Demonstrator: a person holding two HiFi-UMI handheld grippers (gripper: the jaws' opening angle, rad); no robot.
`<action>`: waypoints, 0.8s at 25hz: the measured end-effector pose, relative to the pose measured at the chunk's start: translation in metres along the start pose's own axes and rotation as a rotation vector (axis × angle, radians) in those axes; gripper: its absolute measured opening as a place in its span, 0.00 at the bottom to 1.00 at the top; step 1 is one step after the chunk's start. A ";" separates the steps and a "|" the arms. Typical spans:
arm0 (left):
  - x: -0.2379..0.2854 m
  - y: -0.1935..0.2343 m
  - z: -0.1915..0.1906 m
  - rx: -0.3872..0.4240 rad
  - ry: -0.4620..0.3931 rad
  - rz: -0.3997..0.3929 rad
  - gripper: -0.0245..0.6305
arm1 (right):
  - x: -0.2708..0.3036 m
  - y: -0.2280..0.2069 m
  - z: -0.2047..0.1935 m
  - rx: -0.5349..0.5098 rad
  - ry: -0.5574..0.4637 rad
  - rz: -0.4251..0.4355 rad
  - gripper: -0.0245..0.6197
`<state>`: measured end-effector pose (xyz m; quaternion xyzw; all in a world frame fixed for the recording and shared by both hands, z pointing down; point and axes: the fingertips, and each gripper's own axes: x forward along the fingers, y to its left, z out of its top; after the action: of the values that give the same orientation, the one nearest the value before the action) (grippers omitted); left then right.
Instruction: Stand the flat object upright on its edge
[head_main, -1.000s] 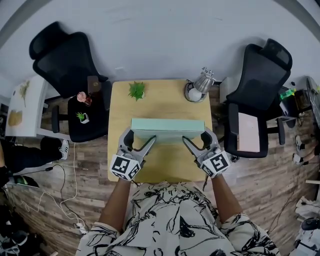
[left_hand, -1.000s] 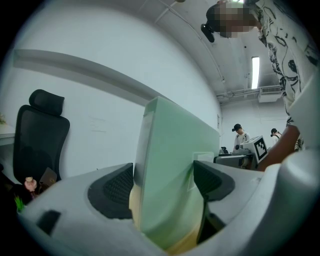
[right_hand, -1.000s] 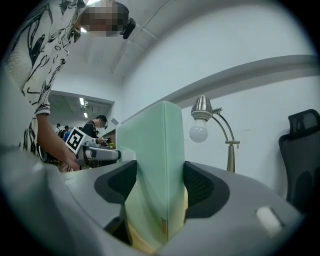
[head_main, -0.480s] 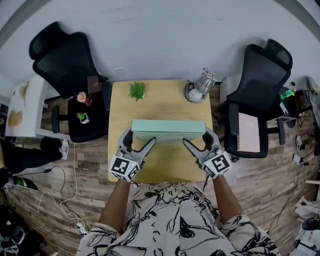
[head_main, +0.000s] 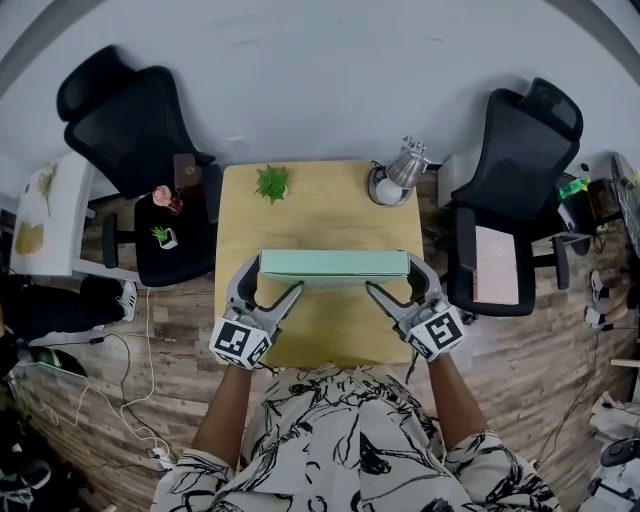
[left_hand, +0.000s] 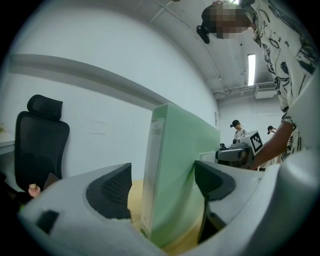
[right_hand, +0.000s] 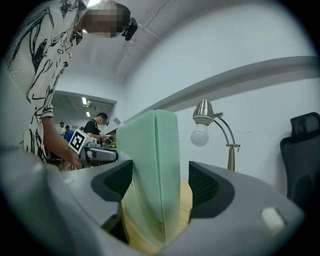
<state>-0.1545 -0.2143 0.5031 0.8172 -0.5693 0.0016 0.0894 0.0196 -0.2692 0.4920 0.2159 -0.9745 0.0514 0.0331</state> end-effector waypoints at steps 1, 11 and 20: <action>0.000 -0.001 0.000 0.006 0.001 -0.001 0.63 | 0.000 0.001 0.000 -0.002 -0.001 0.001 0.59; -0.003 -0.002 0.002 0.007 0.003 0.008 0.63 | -0.003 0.002 0.003 0.001 -0.005 -0.011 0.59; -0.011 -0.002 0.003 0.001 -0.005 0.019 0.63 | -0.014 0.004 0.006 0.009 -0.019 -0.024 0.59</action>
<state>-0.1565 -0.2037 0.4990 0.8117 -0.5774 0.0009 0.0876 0.0304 -0.2607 0.4842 0.2281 -0.9719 0.0533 0.0233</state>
